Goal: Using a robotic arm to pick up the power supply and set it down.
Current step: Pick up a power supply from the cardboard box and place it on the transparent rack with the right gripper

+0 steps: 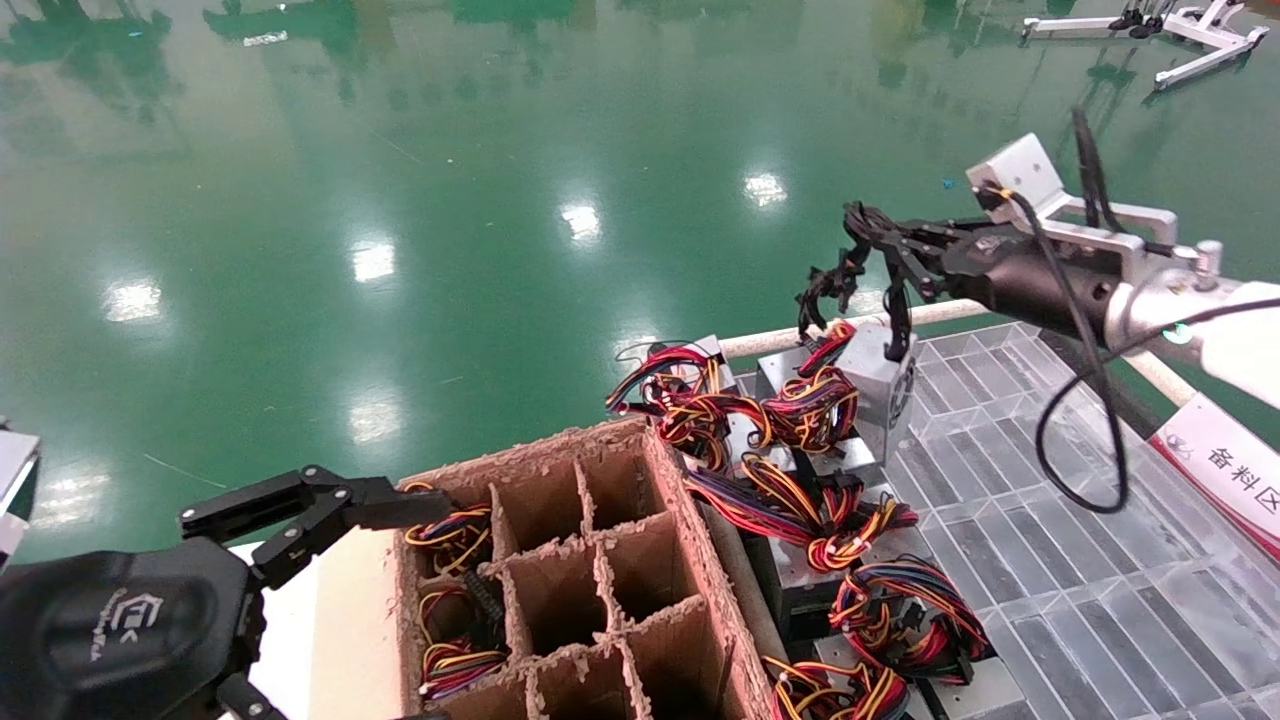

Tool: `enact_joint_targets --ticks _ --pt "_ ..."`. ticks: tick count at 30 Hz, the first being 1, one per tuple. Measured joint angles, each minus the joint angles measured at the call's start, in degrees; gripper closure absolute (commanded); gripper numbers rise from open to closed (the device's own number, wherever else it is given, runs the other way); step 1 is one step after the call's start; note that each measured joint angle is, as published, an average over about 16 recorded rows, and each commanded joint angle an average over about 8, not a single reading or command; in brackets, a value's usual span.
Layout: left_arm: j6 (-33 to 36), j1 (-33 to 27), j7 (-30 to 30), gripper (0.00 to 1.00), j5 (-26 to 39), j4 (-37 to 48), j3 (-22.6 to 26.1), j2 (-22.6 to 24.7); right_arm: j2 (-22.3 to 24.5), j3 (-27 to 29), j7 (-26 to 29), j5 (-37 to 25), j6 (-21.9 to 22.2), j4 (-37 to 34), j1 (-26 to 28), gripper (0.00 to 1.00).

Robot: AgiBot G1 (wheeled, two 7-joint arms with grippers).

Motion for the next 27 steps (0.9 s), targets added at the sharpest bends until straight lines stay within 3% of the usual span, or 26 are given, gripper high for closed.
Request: enact_joint_targets --ticks 16,27 --pt "0.0 0.0 0.0 0.0 0.0 0.0 0.0 0.0 7.3 0.1 0.5 0.1 -8.7 -0.4 -1.5 1.0" --pt "0.0 0.0 0.0 0.0 0.0 0.0 0.0 0.0 10.1 -0.4 0.8 -0.6 -10.8 -0.1 -1.2 1.0"
